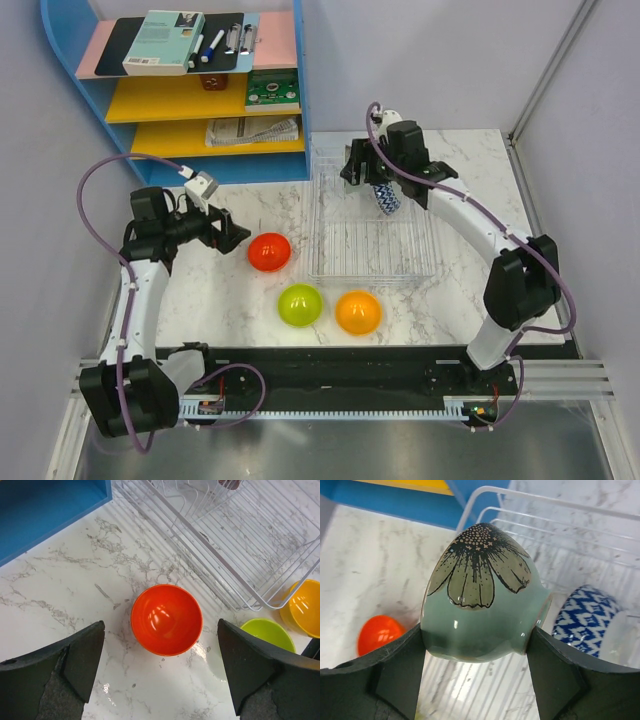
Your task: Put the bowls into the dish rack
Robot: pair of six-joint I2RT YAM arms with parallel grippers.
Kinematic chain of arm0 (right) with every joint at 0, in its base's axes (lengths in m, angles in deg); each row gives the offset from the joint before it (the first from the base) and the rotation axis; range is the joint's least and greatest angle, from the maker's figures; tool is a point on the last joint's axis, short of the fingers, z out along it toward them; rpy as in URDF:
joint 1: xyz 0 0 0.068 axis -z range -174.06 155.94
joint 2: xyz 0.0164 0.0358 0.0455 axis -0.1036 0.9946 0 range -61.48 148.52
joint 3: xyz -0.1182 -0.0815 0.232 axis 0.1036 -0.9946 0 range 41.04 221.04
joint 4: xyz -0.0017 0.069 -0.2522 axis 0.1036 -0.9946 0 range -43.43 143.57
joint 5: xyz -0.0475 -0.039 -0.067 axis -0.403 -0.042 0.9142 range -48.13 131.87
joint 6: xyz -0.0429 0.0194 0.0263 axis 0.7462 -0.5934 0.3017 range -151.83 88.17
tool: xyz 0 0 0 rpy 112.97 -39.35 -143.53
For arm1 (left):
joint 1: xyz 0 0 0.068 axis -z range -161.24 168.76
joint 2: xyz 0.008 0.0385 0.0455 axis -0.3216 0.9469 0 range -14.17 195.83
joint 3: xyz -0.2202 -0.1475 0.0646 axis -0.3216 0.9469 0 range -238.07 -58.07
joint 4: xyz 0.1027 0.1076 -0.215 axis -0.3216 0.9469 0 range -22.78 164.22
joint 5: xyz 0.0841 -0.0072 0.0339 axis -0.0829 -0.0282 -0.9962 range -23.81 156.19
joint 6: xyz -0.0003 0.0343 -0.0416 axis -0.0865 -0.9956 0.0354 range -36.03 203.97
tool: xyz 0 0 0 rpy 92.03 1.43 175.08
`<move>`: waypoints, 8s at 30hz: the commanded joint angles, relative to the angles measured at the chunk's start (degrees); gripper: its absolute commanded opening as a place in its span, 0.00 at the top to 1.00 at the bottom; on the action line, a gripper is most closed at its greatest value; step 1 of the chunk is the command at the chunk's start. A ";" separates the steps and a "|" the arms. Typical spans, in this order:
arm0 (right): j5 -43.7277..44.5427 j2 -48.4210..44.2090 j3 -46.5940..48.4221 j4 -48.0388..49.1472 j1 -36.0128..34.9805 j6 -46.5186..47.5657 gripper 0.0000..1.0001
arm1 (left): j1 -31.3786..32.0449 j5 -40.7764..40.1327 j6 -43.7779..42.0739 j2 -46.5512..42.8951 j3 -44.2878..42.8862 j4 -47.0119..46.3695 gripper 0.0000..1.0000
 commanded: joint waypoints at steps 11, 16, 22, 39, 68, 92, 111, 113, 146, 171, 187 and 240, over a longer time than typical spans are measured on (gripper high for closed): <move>30.55 7.53 8.91 -1.41 -8.92 15.86 1.00 | -3.04 0.93 -3.76 -2.90 2.77 0.67 0.00; 34.49 9.47 11.20 -1.32 -10.77 16.74 1.00 | -3.49 2.25 -3.85 -3.25 3.04 0.67 0.00; 35.57 7.98 11.82 0.26 -12.09 18.41 1.00 | -3.57 2.86 -3.94 -3.07 3.21 0.66 0.00; 30.11 15.00 13.58 0.26 -14.20 18.76 1.00 | -4.10 3.57 -3.85 -3.95 3.48 0.58 0.00; 22.55 20.72 11.47 0.70 -14.37 16.91 0.94 | -4.63 5.06 -4.29 -4.66 3.74 0.67 0.00; 25.54 6.23 10.15 -6.24 -14.64 23.95 0.02 | -3.05 4.04 -5.61 10.53 -1.88 -1.26 0.00; 20.53 -8.89 1.62 -6.85 -14.46 30.62 0.02 | 11.89 -18.93 -5.87 30.41 -3.47 -6.98 0.13; 19.13 -10.48 0.93 -7.47 -14.38 30.89 0.02 | 12.33 -19.37 -6.13 31.11 -3.29 -6.46 0.19; -37.73 -10.31 -4.97 -3.79 -1.72 3.83 0.02 | 19.89 6.82 -5.79 18.37 -21.05 3.49 0.98; -53.04 -2.84 -19.03 38.75 0.83 -32.21 0.02 | 26.83 -2.23 -1.21 16.44 -21.40 -6.53 0.98; -54.62 -2.04 -20.17 46.49 0.13 -38.89 0.03 | 30.53 -7.68 -1.47 15.38 -18.94 -9.97 0.98; 2.67 -26.03 -17.70 -11.94 3.73 24.03 1.00 | 14.36 5.24 -21.86 4.49 1.62 16.48 0.00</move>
